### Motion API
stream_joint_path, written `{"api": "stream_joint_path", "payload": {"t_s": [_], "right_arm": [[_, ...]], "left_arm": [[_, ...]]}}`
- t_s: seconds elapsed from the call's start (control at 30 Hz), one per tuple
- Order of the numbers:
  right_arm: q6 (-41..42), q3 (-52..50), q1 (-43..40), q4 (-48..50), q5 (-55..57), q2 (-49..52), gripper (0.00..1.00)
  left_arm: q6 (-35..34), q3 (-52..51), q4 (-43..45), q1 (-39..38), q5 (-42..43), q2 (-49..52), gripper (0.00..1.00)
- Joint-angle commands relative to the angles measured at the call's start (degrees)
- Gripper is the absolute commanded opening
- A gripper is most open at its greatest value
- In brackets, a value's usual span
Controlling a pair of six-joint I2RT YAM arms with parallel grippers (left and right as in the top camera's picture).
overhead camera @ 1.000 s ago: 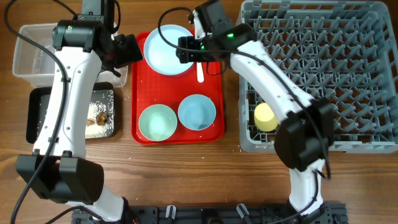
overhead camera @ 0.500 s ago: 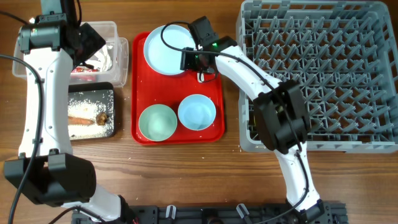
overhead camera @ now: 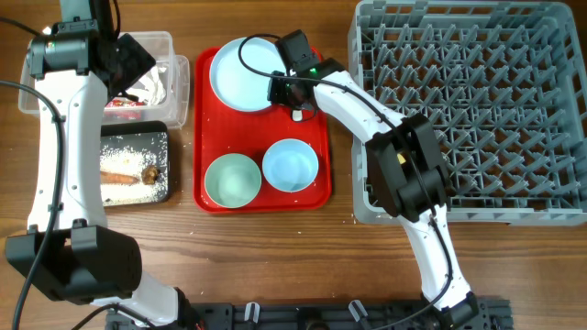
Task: Sort waste into correct bins and load items into the dishwasher rack
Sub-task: 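Grasp the light-blue plate edge with the right gripper and lift it, then carry the plate with the right gripper and stand it in the rack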
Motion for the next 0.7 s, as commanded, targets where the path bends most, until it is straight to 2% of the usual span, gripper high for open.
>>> {"api": "stream_joint_path", "payload": {"t_s": [0.0,0.07,0.2,0.43,0.53,0.67], "right_arm": [[0.2,0.5,0.4,-1.4,0.4,2.5,0.1],[0.0,0.5,0.3,-1.4,-0.7,2.5,0.04],[-0.3,0.5,0.3,-1.4,-4.3,2.4,0.04],[-10.8,3.2,-0.2,-4.0,-4.6,-3.1,0.04],[-14.3,3.3,-0.7,-6.5,0.9,-10.6,0.04],[-16.8,3.3,-3.1,-11.0,13.5,-22.6,0.04]], "left_arm": [[-0.6,1.0,0.2,0.1,-0.8,0.2,1.0],[-0.6,1.0,0.2,0.1,-0.7,0.2,1.0],[-0.6,1.0,0.2,0.1,-0.7,0.2,1.0],[-0.6,1.0,0.2,0.1,-0.7,0.2,1.0],[-0.6,1.0,0.2,0.1,-0.7,0.2,1.0],[-0.6,1.0,0.2,0.1,-0.7,0.2,1.0]]}}
